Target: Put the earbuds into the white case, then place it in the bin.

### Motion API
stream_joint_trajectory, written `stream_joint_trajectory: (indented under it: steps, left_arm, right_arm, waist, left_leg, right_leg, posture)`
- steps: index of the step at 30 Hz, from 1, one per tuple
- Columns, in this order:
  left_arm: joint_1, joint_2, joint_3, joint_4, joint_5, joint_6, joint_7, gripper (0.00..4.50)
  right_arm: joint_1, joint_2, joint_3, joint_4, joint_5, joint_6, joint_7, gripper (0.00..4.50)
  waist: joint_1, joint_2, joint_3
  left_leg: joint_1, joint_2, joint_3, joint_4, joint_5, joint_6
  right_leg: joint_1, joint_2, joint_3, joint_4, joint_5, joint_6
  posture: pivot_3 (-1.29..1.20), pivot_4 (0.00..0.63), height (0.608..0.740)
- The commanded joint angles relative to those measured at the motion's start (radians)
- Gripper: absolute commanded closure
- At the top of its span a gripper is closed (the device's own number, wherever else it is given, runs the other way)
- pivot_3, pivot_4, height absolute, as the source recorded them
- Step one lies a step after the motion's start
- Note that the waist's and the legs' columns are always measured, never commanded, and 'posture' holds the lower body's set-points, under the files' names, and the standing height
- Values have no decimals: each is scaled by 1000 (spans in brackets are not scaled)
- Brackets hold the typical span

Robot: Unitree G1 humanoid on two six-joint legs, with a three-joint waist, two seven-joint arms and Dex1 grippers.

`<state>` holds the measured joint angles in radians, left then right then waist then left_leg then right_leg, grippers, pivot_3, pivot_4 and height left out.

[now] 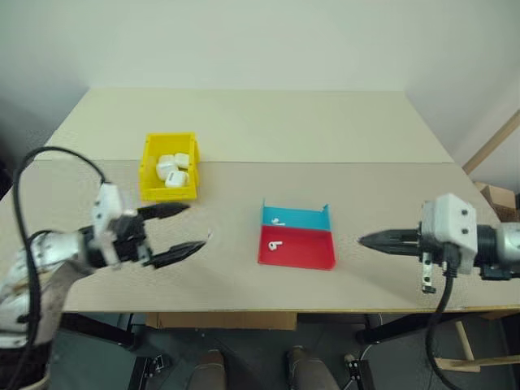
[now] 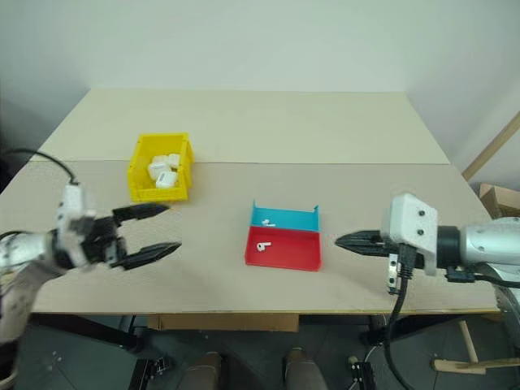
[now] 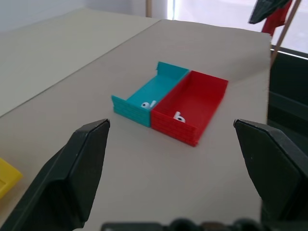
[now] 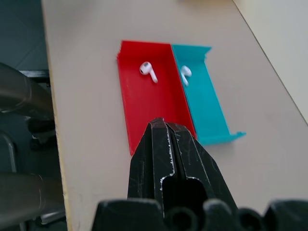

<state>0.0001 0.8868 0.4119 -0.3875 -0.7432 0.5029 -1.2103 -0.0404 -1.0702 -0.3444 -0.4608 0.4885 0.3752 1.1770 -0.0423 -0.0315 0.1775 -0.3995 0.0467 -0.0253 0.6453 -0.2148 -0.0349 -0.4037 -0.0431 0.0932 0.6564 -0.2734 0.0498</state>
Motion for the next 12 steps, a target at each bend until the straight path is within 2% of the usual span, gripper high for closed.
stream_joint_trajectory:
  steps: [1, 8, 12]
  left_arm:
    - [60, 40, 81, -41, -37, -8, -69, 21]
    - [88, 22, 109, -80, -43, -5, -7, 21]
    - [126, 38, 123, -98, -83, 22, -28, 21]
  right_arm:
    - [13, -3, -48, -2, -3, -32, 6, 4500]
    - [-12, -3, -3, 27, -8, -46, 7, 4500]
    - [-46, -10, 14, 49, -5, -41, 9, 4500]
  waist:
    - [0, 0, 0]
    - [2, 0, 0]
    - [1, 0, 0]
  left_leg:
    - [0, 0, 0, 0, 0, 0]
    - [0, 0, 1, 0, 0, 0]
    - [0, 0, 1, 0, 0, 0]
  right_leg:
    - [0, 0, 0, 0, 0, 0]
    - [1, 0, 1, -1, -1, 1]
    - [0, 0, 2, -1, 2, -3]
  posture:
    - [0, 150, 740]
    - [0, 150, 740]
    - [0, 150, 740]
